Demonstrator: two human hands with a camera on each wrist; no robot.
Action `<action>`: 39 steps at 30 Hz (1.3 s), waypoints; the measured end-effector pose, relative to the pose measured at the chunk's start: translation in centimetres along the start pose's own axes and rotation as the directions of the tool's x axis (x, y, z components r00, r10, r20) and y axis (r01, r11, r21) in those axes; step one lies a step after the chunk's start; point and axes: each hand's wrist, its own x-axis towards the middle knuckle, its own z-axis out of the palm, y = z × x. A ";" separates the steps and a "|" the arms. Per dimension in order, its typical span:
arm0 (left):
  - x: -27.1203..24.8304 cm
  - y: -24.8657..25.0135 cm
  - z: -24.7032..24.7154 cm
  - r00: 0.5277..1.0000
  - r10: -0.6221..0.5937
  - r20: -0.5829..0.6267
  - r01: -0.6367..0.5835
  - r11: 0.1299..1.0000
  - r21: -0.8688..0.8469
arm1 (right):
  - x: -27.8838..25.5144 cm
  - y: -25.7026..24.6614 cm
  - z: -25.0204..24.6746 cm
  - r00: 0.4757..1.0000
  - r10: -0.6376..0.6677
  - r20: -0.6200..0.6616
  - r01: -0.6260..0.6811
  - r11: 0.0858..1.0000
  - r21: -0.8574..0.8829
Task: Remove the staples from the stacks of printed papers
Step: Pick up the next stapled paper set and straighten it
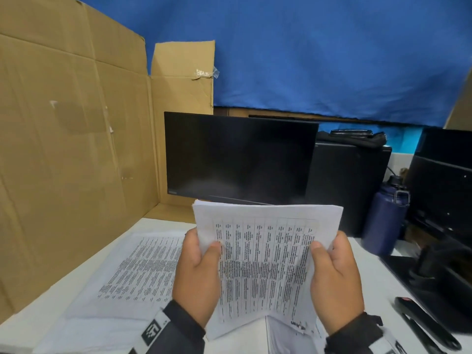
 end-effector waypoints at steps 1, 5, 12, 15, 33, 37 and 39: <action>0.0 0.2 0.1 1.000 0.008 0.000 -0.008 1.000 0.005 | 0.1 0.0 0.0 1.000 -0.007 -0.013 0.007 1.000 -0.007; -0.4 0.2 0.4 1.000 -0.019 0.010 0.019 1.000 -0.002 | -0.2 0.6 0.3 0.999 0.046 -0.001 -0.046 0.999 -0.019; -1.0 -0.1 0.1 0.998 -0.041 0.051 0.042 0.999 -0.016 | -0.6 0.5 0.0 0.999 -0.018 0.035 0.020 0.999 -0.031; -1.3 -0.5 -0.2 0.992 -0.092 0.082 0.094 0.995 -0.014 | -0.7 1.6 -0.2 0.999 0.039 0.029 -0.037 0.997 -0.063; -0.1 2.1 -4.2 0.992 -0.066 0.106 0.032 0.953 0.300 | 3.0 5.7 -10.2 0.785 0.483 0.388 0.183 0.418 -0.890; -0.6 1.1 -3.5 0.981 -0.115 0.156 0.047 0.922 0.385 | 1.9 9.2 -11.6 0.726 0.617 0.304 0.141 0.299 -0.944; -0.9 0.5 -3.1 0.974 -0.123 0.189 0.038 0.916 0.400 | 1.4 9.8 -11.7 0.737 0.609 0.295 0.093 0.340 -0.936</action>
